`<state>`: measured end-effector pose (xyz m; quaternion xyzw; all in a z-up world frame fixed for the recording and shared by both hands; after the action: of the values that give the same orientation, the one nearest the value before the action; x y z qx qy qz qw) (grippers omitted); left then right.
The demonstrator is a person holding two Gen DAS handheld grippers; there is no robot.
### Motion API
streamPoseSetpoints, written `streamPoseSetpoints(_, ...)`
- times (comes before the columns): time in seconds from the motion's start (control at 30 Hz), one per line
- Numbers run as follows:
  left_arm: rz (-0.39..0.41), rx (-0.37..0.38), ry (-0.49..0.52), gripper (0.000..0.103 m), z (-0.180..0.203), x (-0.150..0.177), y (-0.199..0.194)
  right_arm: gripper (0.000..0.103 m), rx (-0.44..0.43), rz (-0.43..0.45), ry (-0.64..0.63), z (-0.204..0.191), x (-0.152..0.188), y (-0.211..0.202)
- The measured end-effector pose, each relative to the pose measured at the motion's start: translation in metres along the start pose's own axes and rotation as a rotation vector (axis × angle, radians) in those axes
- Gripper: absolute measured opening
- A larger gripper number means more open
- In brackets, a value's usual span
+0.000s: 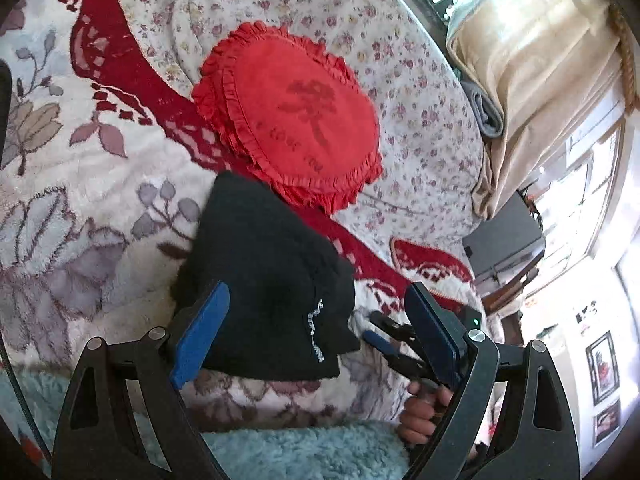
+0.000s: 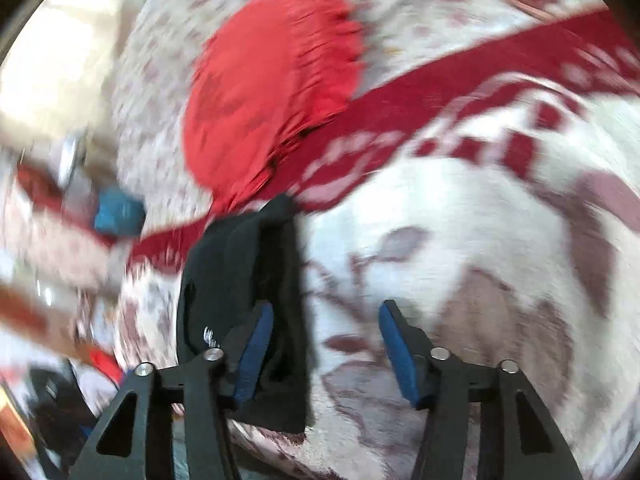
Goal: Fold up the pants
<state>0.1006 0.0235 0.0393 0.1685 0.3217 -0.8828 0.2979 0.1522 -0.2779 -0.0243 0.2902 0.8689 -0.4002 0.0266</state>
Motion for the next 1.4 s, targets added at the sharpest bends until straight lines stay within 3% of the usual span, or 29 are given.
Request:
streamPoseSetpoints(0.1, -0.015, -0.002, -0.002, 0.089, -0.001, 0.002, 0.003, 0.053, 0.014, 0.083, 0.054, -0.008, -0.011, -0.037)
streamPoseSetpoints(0.27, -0.026, -0.093, 0.06, 0.092, 0.005, 0.006, 0.013, 0.057, 0.051, 0.215, -0.128, -0.043, -0.016, -0.071)
streamPoseSetpoints(0.37, -0.08, -0.37, 0.264, 0.096, 0.018, 0.002, 0.033, 0.056, 0.114, 0.147, -0.136, -0.036, -0.012, -0.051)
streamPoseSetpoints(0.43, -0.038, -0.48, 0.373, 0.1, 0.029, -0.007, 0.043, 0.057, 0.126, 0.155, -0.13, -0.036, -0.014, -0.045)
streamPoseSetpoints(0.6, 0.03, -0.593, 0.38, 0.1, 0.027, -0.02, 0.056, 0.057, 0.16, 0.107, -0.212, -0.044, -0.008, -0.031)
streamPoseSetpoints(0.7, -0.009, -0.674, 0.36, 0.1, 0.003, -0.01, 0.067, 0.057, 0.188, 0.104, -0.267, -0.05, -0.002, -0.026)
streamPoseSetpoints(1.0, -0.004, -0.669, 0.394, 0.1, 0.018, -0.006, 0.064, 0.057, 0.137, 0.111, -0.162, -0.048, -0.008, -0.038)
streamPoseSetpoints(1.13, 0.011, -0.68, 0.433, 0.101, 0.027, -0.005, 0.059, 0.057, 0.108, 0.165, -0.23, -0.072, -0.005, -0.055)
streamPoseSetpoints(1.23, -0.007, -0.666, 0.408, 0.101, 0.023, -0.005, 0.059, 0.057, 0.124, 0.147, -0.249, -0.07, -0.002, -0.043)
streamPoseSetpoints(1.37, 0.023, -0.66, 0.432, 0.101, 0.017, 0.002, 0.065, 0.057, 0.164, 0.108, -0.183, -0.046, -0.008, -0.025)
streamPoseSetpoints(1.4, -0.025, -0.68, 0.405, 0.101, 0.009, 0.006, 0.072, 0.057, 0.162, 0.121, -0.174, -0.044, -0.009, -0.027)
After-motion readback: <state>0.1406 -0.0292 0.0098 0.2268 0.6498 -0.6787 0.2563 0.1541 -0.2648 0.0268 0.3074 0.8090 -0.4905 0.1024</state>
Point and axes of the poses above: each gripper's, at about its wrist camera, not at the fingertips, and y roughly the way its jaws point, z to its right, x to its underside, the point moved 7 cm from there along y, roughly the way its jaws point, and after that the axes turned 2 degrees about -z, right-handed, at the moved point
